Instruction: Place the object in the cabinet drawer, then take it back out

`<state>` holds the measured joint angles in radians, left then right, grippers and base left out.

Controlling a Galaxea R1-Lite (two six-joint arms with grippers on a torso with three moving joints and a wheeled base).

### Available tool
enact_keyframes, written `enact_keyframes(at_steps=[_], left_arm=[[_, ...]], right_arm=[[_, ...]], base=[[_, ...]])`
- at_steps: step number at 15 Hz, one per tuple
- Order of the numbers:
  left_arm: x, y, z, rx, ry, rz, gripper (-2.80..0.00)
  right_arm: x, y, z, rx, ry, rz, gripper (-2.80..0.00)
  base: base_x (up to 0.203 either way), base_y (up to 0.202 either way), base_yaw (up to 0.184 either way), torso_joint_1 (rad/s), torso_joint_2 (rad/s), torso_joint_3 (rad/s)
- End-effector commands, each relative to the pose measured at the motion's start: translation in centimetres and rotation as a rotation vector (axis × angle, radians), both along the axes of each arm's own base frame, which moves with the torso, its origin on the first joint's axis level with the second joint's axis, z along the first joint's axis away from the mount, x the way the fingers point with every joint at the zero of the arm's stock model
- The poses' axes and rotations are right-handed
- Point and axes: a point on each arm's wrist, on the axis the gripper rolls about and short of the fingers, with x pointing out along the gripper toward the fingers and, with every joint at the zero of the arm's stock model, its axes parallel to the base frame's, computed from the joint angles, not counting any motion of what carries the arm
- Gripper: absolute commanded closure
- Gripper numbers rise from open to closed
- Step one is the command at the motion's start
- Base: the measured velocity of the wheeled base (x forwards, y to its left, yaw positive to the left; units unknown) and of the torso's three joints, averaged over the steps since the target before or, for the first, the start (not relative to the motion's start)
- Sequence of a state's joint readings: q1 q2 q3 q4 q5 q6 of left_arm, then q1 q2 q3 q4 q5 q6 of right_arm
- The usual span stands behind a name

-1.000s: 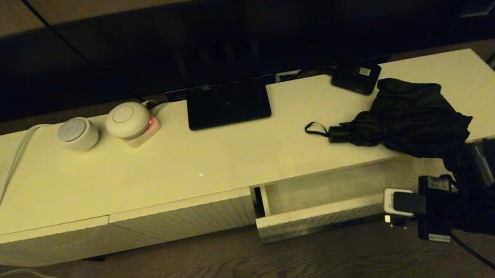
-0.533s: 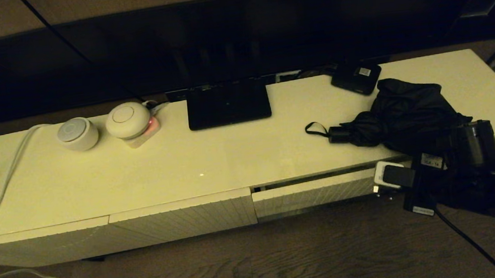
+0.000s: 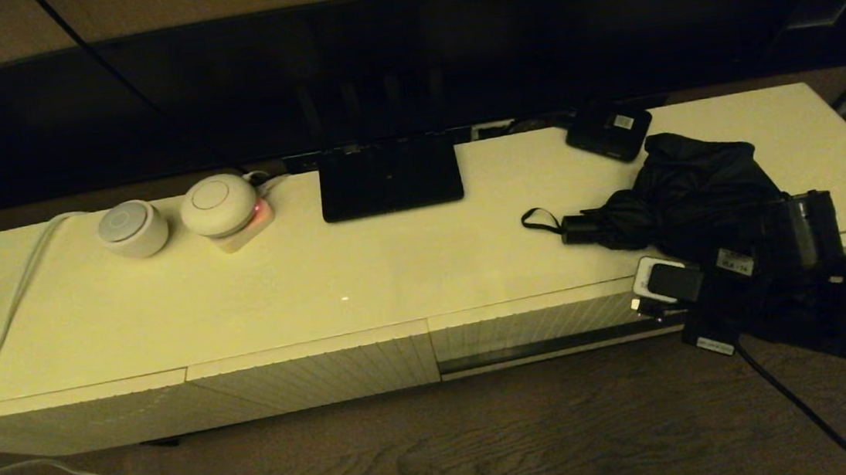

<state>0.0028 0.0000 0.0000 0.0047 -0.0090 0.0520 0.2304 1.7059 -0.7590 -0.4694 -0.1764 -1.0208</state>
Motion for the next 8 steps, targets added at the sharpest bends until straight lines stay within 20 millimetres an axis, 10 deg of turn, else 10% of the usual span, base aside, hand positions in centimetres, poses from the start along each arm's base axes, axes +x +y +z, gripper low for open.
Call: enact_keyframes(at_steps=[1, 8], left_arm=[[0.0, 0.0, -0.1, 0.0, 0.003, 0.0, 0.0], [0.0, 0.0, -0.1, 0.0, 0.003, 0.0, 0.0]], right_arm=[[-3.6, -0.5, 2.1, 0.01, -0.052, 0.014, 0.0], [-15.2, -4.7, 6.0, 0.105, -0.311, -0.096, 0.0]], base=[[0.0, 0.0, 0.0, 0.0, 0.0, 0.0], [0.0, 0.0, 0.0, 0.0, 0.0, 0.0]])
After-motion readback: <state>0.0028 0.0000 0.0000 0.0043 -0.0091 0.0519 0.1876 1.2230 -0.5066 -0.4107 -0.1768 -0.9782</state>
